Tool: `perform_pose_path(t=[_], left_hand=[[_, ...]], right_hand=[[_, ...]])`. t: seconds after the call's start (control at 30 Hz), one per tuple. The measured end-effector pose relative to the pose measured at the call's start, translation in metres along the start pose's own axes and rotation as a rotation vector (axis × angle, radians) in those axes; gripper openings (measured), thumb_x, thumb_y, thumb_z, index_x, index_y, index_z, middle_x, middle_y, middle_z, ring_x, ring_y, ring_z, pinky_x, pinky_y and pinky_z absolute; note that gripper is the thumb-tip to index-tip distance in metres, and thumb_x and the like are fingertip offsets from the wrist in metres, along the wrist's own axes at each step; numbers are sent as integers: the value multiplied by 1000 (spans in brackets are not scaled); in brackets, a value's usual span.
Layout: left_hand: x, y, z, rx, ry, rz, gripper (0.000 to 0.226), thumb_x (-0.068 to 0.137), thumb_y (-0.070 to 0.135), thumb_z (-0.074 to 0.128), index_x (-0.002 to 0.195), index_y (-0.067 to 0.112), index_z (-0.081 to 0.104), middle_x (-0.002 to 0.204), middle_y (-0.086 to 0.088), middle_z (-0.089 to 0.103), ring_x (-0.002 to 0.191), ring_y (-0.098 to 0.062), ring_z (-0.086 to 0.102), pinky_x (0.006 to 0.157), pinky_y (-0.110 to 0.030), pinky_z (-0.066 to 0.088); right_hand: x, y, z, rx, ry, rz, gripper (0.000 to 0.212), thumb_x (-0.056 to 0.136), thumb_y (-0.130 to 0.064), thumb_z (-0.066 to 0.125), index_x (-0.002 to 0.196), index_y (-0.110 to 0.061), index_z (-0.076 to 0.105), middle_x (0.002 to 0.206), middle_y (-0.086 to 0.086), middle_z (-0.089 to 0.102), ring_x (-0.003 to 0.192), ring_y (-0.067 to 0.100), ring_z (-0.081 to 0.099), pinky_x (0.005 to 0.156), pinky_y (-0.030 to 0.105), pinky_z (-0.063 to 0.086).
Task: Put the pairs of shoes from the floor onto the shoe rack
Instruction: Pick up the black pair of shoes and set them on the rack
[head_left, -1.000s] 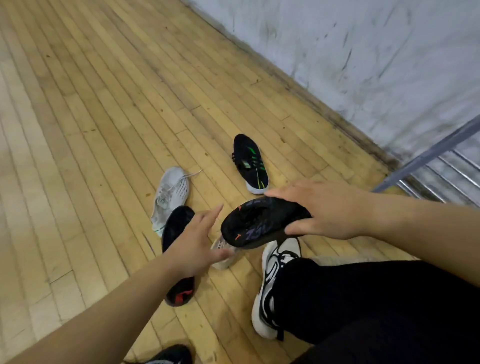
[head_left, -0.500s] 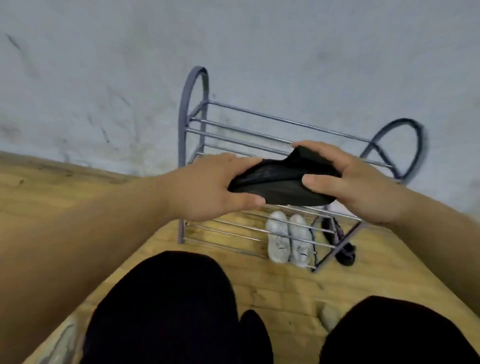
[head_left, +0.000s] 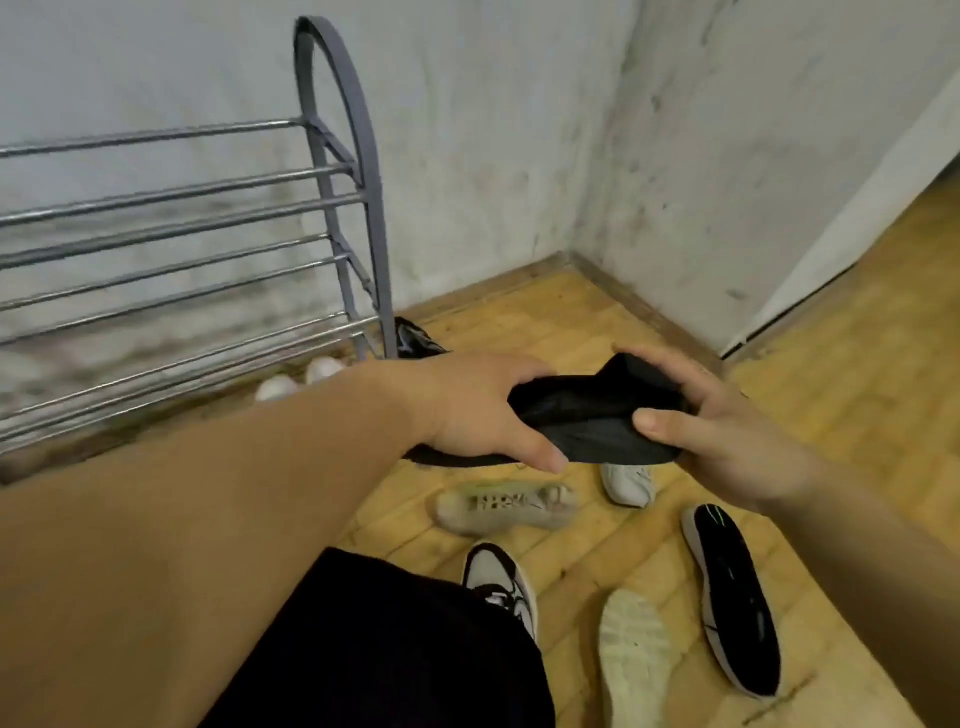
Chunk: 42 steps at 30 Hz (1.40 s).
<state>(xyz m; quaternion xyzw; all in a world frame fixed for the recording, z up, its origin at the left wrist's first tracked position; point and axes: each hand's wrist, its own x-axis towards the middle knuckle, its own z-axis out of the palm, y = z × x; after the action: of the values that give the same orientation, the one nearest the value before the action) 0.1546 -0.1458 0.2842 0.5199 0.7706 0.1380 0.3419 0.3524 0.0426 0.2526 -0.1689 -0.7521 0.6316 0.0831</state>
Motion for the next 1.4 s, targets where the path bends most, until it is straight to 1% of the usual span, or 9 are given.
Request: perform_pose_path(t=[0.1, 0.23, 0.43, 0.67, 0.8, 0.9, 1.07, 1.2, 1.4], left_hand=[[38, 14, 35, 98, -51, 12, 86, 70, 81, 70, 145, 53, 40, 124, 21, 59, 114, -14, 59, 99, -42, 51], [64, 31, 45, 398, -57, -22, 87, 73, 85, 61, 148, 50, 35, 112, 14, 49, 107, -19, 51, 96, -46, 48], [89, 33, 58, 509, -102, -133, 97, 68, 92, 56, 151, 51, 28, 121, 10, 49, 117, -25, 50, 100, -48, 47], [99, 49, 92, 654, -226, -56, 104, 65, 95, 51, 154, 48, 24, 108, 13, 41, 117, -21, 48, 98, -41, 46], [96, 56, 107, 691, -257, -38, 103, 67, 94, 51, 154, 47, 23, 117, 12, 48, 115, -20, 50, 98, -42, 46], [91, 55, 109, 703, -273, -34, 102, 66, 94, 53, 153, 48, 25, 119, 11, 49, 116, -20, 50, 99, -43, 45], [86, 51, 89, 666, -241, -81, 99, 64, 92, 59, 150, 51, 33, 107, 15, 47, 112, -20, 51, 94, -42, 49], [70, 37, 61, 509, -102, -106, 96, 59, 89, 65, 145, 51, 42, 112, 15, 58, 106, -18, 58, 92, -40, 52], [37, 24, 71, 543, -54, -129, 110, 45, 102, 44, 146, 60, 32, 104, 16, 52, 103, -17, 56, 90, -44, 51]], right_hand=[[-13, 46, -32, 16, 11, 110, 89, 67, -39, 89, 147, -40, 51, 138, -7, 65, 128, 18, 62, 101, 34, 53], [-31, 102, -65, 61, -43, 274, 99, 70, -33, 93, 155, -31, 40, 146, 3, 59, 130, 24, 61, 105, 46, 49], [-79, 169, -75, -114, 85, 551, 76, 82, -29, 85, 146, -40, 45, 142, -5, 55, 106, 1, 66, 78, 16, 53], [-142, 273, -9, -297, 186, 856, 109, 69, -61, 85, 158, -37, 26, 152, 4, 45, 125, 23, 57, 99, 40, 53], [-159, 289, 30, -218, 233, 822, 107, 72, -57, 84, 159, -34, 26, 159, 4, 40, 136, 27, 50, 106, 45, 49], [-153, 274, 34, -133, 288, 753, 103, 76, -52, 83, 159, -36, 25, 156, 1, 42, 132, 24, 54, 102, 43, 52], [-105, 196, 21, 196, 315, 433, 108, 72, -45, 88, 154, -53, 19, 151, -8, 43, 125, 13, 58, 95, 40, 58], [-59, 138, 25, 203, 344, 197, 100, 78, -27, 87, 157, -40, 28, 145, -5, 53, 120, 11, 65, 100, 40, 56], [-70, 131, 57, 142, 431, 171, 98, 75, -39, 88, 154, -42, 31, 148, -2, 53, 120, 12, 65, 101, 43, 56]])
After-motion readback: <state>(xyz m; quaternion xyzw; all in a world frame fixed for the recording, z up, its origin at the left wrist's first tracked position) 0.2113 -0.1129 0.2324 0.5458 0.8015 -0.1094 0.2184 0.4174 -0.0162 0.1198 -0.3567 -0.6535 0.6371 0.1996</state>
